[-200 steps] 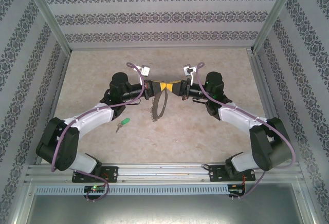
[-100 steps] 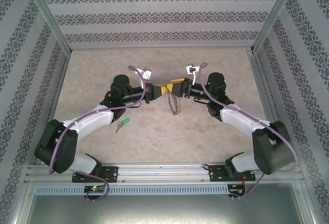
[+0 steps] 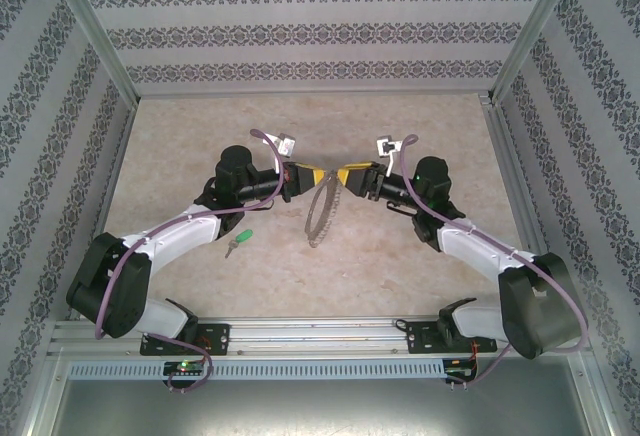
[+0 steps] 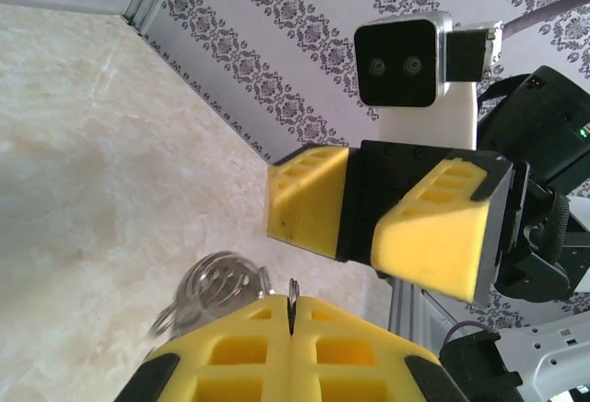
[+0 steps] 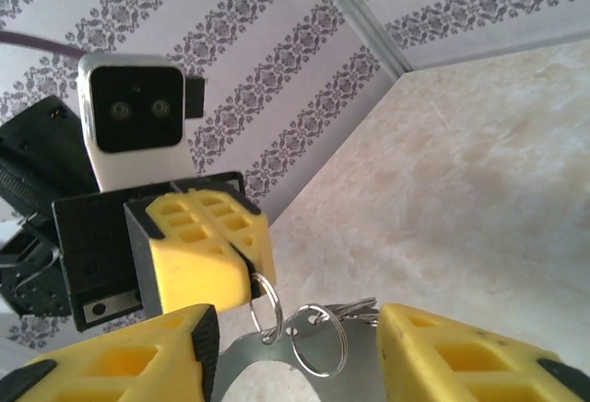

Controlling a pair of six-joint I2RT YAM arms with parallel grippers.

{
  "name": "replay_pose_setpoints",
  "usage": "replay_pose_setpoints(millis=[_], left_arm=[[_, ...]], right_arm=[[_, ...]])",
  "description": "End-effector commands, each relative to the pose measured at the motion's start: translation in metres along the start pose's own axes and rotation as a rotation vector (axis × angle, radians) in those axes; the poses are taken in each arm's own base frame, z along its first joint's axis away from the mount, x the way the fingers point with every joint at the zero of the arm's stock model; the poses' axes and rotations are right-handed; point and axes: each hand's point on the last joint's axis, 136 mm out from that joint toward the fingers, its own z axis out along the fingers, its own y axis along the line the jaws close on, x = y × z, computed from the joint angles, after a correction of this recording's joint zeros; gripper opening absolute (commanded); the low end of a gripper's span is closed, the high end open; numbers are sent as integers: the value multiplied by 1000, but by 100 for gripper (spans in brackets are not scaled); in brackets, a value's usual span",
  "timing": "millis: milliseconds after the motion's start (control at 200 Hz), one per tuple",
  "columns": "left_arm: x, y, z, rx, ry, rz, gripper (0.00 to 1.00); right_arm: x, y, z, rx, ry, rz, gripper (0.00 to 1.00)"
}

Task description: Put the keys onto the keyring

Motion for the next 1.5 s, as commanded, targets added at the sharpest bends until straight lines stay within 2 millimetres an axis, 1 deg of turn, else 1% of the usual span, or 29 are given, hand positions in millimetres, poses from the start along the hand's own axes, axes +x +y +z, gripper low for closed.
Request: replay_pose_setpoints(millis=[0, 170, 679, 934, 989, 1119, 1264, 1419, 1494], left_arm=[[-6, -16, -4, 35, -16, 62, 0], [-6, -16, -4, 37, -12, 61, 0], [-5, -19, -3, 52, -5, 60, 0], [-7, -21, -3, 62, -8, 61, 0], [-6, -21, -3, 63, -6, 58, 0], [-5, -21, -3, 63, -4, 57, 0], [-3, -21, -4, 64, 1, 55, 0], [-4, -21, -3, 70, 0, 53, 0], [-4, -22, -3, 72, -2, 50, 0]], right_arm=[[8, 14, 5, -63, 13, -22, 44], [13, 20, 9, -79, 23, -29, 40], [12, 26, 14, -91, 26, -38, 31], [11, 28, 25, -107, 39, -37, 31], [11, 28, 27, -110, 42, -37, 29], [10, 28, 27, -109, 39, -39, 27], [7, 29, 27, -108, 33, -43, 20], [6, 29, 28, -114, 37, -44, 0], [5, 30, 27, -113, 34, -47, 0]])
